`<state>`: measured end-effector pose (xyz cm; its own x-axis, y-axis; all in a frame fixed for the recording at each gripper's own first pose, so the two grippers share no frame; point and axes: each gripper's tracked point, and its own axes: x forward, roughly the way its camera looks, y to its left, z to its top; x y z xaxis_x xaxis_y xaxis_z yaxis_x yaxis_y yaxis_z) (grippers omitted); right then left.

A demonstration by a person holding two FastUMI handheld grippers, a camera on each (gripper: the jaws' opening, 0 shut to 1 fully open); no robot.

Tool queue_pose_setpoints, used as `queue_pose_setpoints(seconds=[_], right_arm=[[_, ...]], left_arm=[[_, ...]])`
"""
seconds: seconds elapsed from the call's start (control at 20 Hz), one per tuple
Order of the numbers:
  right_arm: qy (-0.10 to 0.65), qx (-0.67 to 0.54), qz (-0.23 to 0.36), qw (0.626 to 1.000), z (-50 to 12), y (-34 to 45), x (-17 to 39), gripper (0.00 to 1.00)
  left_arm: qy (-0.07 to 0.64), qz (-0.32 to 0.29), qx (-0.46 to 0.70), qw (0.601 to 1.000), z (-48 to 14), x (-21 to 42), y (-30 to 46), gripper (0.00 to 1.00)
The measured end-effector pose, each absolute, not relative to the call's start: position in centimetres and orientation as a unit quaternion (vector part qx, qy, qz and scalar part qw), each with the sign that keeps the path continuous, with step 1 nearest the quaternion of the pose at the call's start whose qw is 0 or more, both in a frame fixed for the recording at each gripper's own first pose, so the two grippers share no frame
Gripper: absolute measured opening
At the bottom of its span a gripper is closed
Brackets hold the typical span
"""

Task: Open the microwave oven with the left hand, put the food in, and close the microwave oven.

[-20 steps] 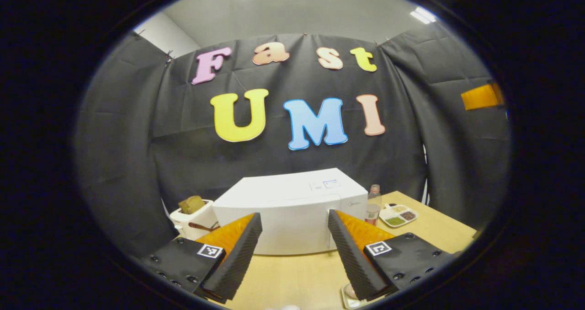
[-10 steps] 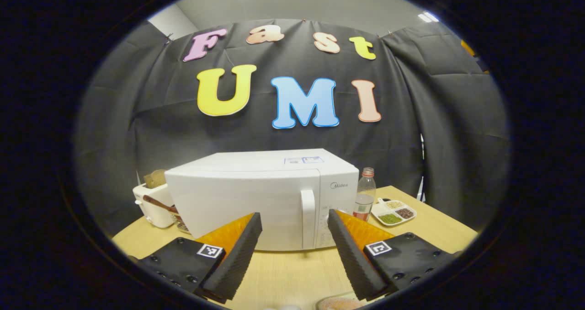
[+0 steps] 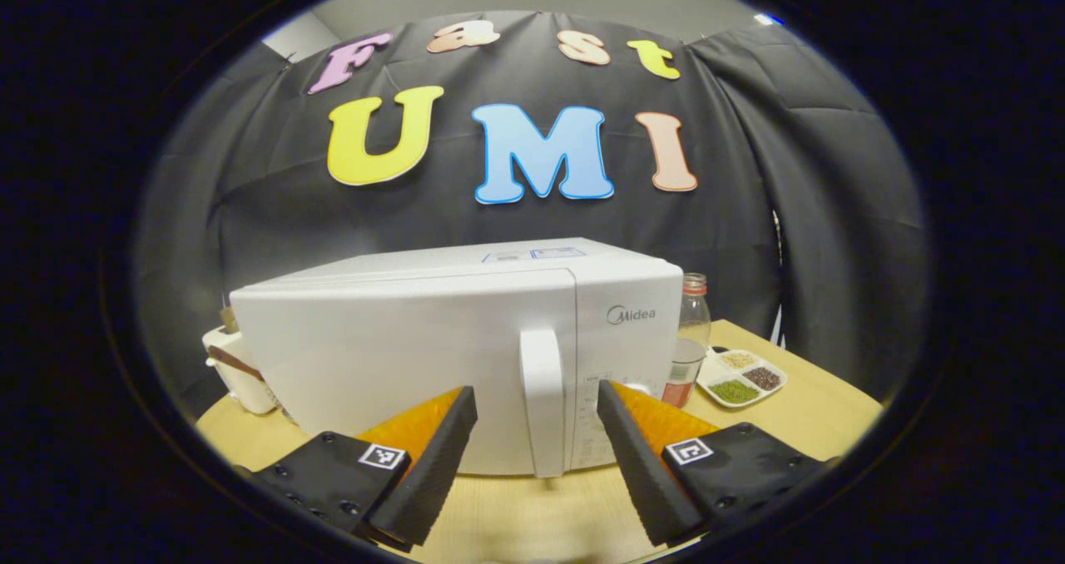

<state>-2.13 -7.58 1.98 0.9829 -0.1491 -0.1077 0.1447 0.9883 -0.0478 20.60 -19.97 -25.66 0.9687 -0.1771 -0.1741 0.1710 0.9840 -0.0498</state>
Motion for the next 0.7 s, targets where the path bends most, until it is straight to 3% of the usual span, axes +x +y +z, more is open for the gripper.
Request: queue_pose_setpoints(seconds=[0.25, 0.3, 0.55, 0.7], right_arm=[[0.066, -0.032, -0.085, 0.994, 1.5, -8.3, -2.4, 0.95], [0.064, -0.038, -0.086, 0.994, 1.7, -8.4, -2.4, 0.95], [0.061, -0.051, -0.087, 0.993, 1.8, -8.5, -2.6, 0.96], [0.061, -0.054, -0.089, 0.993, 1.8, -8.7, -2.6, 0.96]], left_arm=[[0.104, -0.095, -0.027, 0.99, -26.7, 21.7, -20.7, 0.94], [0.105, -0.094, -0.027, 0.99, -26.7, 21.7, -20.7, 0.87], [0.117, -0.095, -0.036, 0.988, -27.5, 22.2, -21.1, 0.37], [0.12, -0.091, -0.04, 0.988, -27.6, 22.2, -20.8, 0.31]])
